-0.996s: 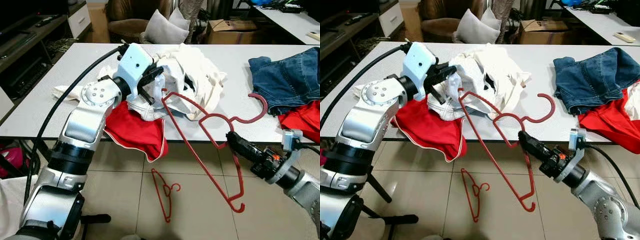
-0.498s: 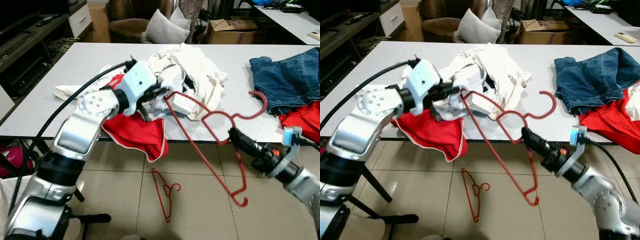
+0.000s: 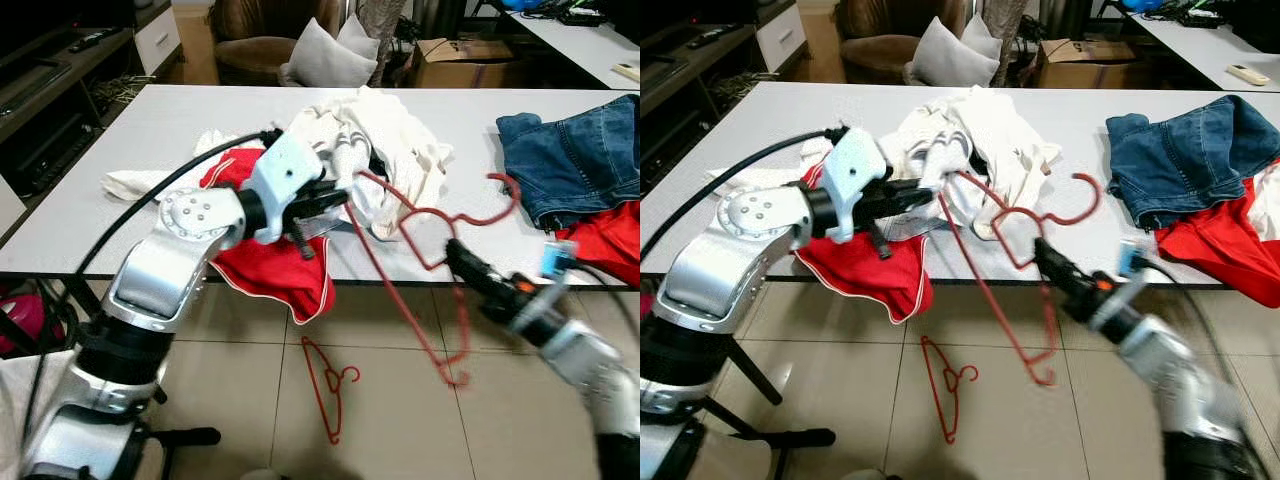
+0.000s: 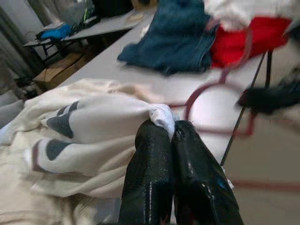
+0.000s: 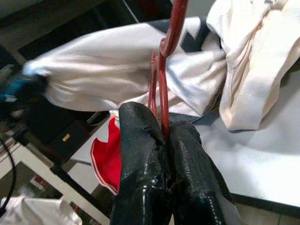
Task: Hang hanger
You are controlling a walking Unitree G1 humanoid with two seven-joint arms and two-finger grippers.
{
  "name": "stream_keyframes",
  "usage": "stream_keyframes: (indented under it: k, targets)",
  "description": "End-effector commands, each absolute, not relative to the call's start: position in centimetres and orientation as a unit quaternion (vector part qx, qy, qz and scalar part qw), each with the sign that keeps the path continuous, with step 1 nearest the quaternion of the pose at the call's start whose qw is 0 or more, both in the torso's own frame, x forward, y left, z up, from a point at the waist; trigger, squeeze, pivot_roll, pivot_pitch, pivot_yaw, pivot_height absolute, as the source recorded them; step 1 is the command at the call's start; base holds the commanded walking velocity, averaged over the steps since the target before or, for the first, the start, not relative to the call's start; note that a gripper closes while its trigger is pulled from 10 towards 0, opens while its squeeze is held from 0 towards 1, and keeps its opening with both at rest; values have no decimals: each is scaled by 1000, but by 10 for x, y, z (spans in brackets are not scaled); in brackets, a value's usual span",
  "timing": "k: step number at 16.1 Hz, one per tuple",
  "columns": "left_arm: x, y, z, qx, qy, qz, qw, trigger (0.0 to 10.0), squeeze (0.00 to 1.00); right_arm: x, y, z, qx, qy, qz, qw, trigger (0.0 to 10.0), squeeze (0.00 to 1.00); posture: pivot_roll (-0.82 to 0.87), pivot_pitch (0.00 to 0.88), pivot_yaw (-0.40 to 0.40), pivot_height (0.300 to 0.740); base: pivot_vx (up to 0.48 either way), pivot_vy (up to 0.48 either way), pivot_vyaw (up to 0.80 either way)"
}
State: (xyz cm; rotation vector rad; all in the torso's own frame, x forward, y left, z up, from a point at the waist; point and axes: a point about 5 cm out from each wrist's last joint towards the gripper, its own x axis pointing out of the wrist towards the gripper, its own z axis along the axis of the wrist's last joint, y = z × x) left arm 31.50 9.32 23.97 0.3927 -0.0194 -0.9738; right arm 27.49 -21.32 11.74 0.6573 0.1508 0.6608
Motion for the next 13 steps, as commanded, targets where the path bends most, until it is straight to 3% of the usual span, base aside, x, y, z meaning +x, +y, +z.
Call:
stream_keyframes:
  k: [1, 2, 6, 9, 13]
  targets:
    - [314, 92, 251, 170, -26, -464, 869, 0, 0, 278, -210, 118, 305, 72, 311, 897, 10000, 0, -60, 0, 26, 740, 0, 0, 0]
    - [316, 89, 261, 132, -43, -458, 878, 0, 0, 283, -204, 110, 305, 87, 290, 903, 10000, 0, -58, 0, 29, 740, 0, 0, 0]
    - [330, 97, 272, 100, -55, -392, 913, 0, 0, 274, -196, 105, 275, 76, 300, 910, 10000, 0, -54, 0, 34, 740, 0, 0, 0]
    - [339, 102, 272, 80, -48, -355, 930, 0, 0, 263, -199, 104, 197, 67, 309, 928, 10000, 0, -63, 0, 47, 740, 0, 0, 0]
    - [343, 101, 272, 74, -48, -346, 934, 0, 0, 254, -200, 105, 21, 70, 318, 945, 10000, 0, -70, 0, 59, 740, 0, 0, 0]
